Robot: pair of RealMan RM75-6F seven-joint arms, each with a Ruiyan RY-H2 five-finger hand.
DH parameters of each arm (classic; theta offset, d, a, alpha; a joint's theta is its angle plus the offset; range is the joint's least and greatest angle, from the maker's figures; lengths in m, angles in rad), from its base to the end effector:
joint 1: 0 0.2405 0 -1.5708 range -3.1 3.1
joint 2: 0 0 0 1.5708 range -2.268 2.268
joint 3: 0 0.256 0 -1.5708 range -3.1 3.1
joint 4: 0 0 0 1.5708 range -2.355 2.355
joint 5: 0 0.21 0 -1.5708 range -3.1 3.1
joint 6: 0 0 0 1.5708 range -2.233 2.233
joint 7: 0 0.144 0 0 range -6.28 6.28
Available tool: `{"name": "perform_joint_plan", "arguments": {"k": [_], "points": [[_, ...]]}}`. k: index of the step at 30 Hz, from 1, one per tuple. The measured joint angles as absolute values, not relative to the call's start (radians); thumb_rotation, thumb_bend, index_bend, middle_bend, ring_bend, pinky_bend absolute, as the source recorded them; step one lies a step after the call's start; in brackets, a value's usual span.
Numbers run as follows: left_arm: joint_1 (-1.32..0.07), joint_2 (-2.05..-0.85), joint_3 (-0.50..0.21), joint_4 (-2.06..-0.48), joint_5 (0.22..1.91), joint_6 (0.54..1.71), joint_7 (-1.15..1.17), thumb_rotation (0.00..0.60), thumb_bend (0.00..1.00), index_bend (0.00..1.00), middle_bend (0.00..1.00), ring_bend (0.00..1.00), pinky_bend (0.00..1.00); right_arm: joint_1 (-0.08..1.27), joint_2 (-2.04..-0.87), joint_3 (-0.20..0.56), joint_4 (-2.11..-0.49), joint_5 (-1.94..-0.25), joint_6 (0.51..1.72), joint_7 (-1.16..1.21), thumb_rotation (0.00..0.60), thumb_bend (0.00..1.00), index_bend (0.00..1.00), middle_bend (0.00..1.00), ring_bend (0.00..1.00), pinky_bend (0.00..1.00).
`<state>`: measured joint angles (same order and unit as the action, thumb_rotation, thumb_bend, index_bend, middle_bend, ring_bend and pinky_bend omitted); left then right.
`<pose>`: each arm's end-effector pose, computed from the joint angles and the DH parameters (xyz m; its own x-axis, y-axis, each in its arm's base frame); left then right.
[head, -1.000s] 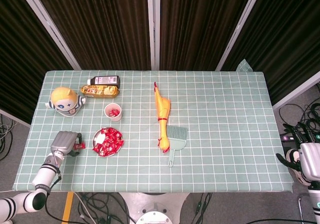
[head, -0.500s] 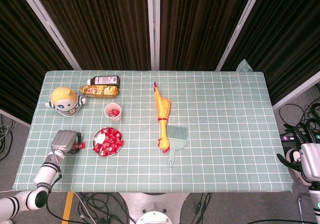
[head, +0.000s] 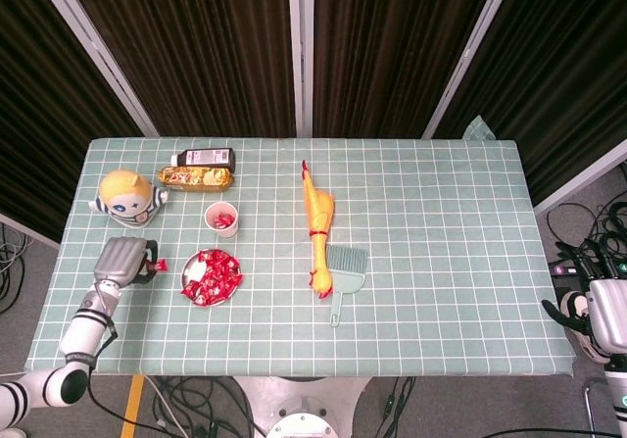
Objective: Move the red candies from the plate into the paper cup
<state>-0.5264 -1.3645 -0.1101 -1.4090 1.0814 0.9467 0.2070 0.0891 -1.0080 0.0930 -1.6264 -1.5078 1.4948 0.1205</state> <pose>-0.2831 0.3189 0.0510 0.4437 0.3321 0.8324 0.8918 -0.0714 -0.4468 -0.3083 -0.1914 0.2004 0.3693 0.0569 0.9276 -0.9281 -0.0276 0.3712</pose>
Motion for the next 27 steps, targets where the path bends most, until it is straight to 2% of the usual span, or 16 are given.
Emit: {"name": "perform_joint_plan", "arguments": {"k": [6,12,22,27], "points": [[-0.608,-1.335,-0.177,-1.438,1.120,0.929,0.196,0.600,0.36,0.66,0.94,0.85,1.00,0.091,-1.011,0.090,-1.626,-1.511,1.491,0.119,0.600,0.09,0.17,0.28,0.10,0.34],[-0.708,-1.375,-0.234,-1.395,1.124,0.877,0.200,0.600,0.36,0.65,0.94,0.85,1.00,0.087,-1.007,0.085,-1.634,-1.512,1.492,0.110,0.600,0.09,0.17,0.28,0.10,0.34],[-0.833,-1.479,-0.254,-1.268,1.031,0.775,0.290,0.600,0.36,0.63,0.93,0.85,1.00,0.090,-1.007,0.078,-1.639,-1.526,1.488,0.106,0.600,0.09,0.17,0.28,0.10,0.34],[-0.859,-1.499,-0.238,-1.237,0.990,0.755,0.355,0.600,0.36,0.55,0.91,0.84,1.00,0.088,-1.006,0.078,-1.638,-1.522,1.489,0.108,0.600,0.09,0.17,0.28,0.10,0.34]]}}
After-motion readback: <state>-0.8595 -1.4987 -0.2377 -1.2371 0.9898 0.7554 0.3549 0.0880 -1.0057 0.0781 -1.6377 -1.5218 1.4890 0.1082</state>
